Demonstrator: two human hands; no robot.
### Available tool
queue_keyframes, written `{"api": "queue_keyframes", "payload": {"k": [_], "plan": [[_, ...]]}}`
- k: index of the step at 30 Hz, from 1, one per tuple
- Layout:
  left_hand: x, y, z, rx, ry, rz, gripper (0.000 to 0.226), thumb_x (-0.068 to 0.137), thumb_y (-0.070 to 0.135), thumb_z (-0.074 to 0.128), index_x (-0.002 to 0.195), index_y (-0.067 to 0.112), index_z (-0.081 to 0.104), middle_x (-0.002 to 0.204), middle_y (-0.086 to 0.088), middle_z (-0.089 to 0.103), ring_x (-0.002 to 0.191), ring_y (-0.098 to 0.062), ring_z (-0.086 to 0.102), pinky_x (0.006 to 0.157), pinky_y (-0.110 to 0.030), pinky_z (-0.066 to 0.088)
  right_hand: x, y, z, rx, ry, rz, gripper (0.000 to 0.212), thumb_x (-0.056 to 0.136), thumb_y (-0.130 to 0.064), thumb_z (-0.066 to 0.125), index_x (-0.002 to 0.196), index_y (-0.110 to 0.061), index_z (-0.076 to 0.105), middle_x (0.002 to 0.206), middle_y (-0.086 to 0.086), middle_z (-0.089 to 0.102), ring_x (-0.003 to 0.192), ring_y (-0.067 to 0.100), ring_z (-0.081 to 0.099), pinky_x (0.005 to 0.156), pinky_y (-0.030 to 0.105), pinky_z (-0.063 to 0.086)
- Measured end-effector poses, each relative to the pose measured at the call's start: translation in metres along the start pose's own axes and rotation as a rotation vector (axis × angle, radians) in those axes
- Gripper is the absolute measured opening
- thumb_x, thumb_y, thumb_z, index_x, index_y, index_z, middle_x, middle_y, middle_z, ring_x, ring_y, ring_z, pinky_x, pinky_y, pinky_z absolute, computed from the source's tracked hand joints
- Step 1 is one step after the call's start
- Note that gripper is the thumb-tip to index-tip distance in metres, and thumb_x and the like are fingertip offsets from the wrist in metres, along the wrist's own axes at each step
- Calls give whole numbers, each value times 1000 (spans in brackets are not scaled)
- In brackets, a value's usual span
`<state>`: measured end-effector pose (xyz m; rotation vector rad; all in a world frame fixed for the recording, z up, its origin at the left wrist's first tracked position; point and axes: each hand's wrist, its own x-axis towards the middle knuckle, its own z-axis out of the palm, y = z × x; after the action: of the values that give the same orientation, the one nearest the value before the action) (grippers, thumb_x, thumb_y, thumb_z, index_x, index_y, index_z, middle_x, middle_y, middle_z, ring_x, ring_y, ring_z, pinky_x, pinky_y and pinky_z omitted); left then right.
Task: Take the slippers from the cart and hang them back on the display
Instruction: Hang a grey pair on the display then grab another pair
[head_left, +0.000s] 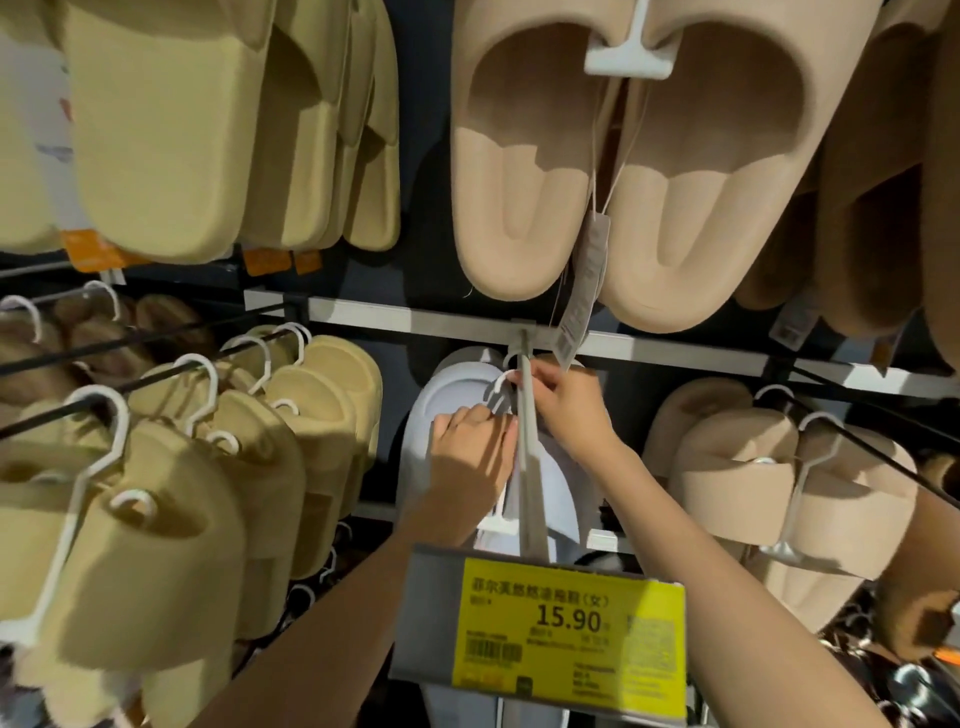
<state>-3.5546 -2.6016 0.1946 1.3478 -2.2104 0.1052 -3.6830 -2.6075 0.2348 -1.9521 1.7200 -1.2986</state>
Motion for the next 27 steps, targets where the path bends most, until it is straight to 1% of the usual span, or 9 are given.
{"api": "queue_keyframes", "payload": {"k": [4, 7, 9, 11, 15, 19, 23, 25, 27], "plan": [[0, -2, -5, 92, 33, -29, 26, 54, 29, 87, 62, 14, 67, 60, -1, 61, 54, -19, 60, 55, -27, 49, -4, 0, 5, 158, 14, 41, 24, 95, -24, 50, 93, -13, 72, 71, 9, 65, 67, 19, 59, 70, 32, 49], [3, 5, -11, 20, -59, -77, 27, 95, 30, 48, 106, 10, 63, 103, -9, 62, 98, -26, 56, 87, -34, 38, -5, -2, 7, 196, 34, 60, 25, 95, -25, 51, 90, -13, 72, 70, 13, 65, 68, 26, 61, 68, 35, 51], [3, 5, -9, 12, -98, -91, 31, 99, 30, 37, 115, 12, 57, 112, -8, 58, 107, -25, 52, 93, -35, 34, -5, -5, 8, 204, 36, 94, 24, 95, -26, 51, 94, -14, 72, 72, 4, 66, 68, 15, 61, 65, 26, 50], [3, 7, -9, 1, -114, -85, 31, 100, 29, 37, 114, 11, 57, 113, -8, 58, 107, -24, 52, 95, -36, 36, -5, -10, 6, 152, 39, 106, 25, 95, -27, 50, 100, -15, 71, 80, 5, 69, 74, 15, 62, 67, 22, 49], [2, 6, -8, -36, -124, -76, 30, 98, 27, 39, 112, 10, 58, 112, -9, 58, 107, -25, 52, 94, -36, 36, -5, -14, 3, -20, 26, 84, 28, 96, -24, 47, 101, -9, 70, 92, 16, 69, 86, 27, 64, 82, 42, 52], [-11, 7, 3, -71, 113, -26, 25, 84, 21, 39, 95, 8, 57, 86, -12, 61, 82, -29, 61, 75, -38, 51, -15, -9, 1, -223, 100, -20, 24, 95, -26, 48, 99, -11, 67, 95, 12, 67, 87, 26, 62, 81, 41, 51], [-21, 14, 41, -61, -81, 73, 42, 88, 15, 26, 87, 14, 69, 84, -5, 66, 79, -18, 66, 75, -27, 39, -47, 2, -9, -440, 146, 22, 35, 92, -23, 54, 122, -6, 55, 115, 16, 58, 109, 31, 53, 90, 38, 43], [-37, 27, 61, -114, -191, 155, 43, 93, 24, 30, 91, 13, 72, 95, -9, 68, 83, -26, 68, 74, -35, 47, -74, 8, -22, -525, 149, 76, 44, 89, -25, 58, 127, -3, 48, 119, 18, 54, 111, 34, 50, 93, 42, 43], [-54, 50, 56, -201, -122, 247, 37, 93, 34, 35, 95, 18, 69, 99, -8, 63, 86, -30, 63, 71, -37, 51, -109, 13, -46, -576, 177, 122, 49, 87, -25, 61, 127, -1, 48, 118, 20, 54, 109, 36, 51, 91, 43, 44]]}}
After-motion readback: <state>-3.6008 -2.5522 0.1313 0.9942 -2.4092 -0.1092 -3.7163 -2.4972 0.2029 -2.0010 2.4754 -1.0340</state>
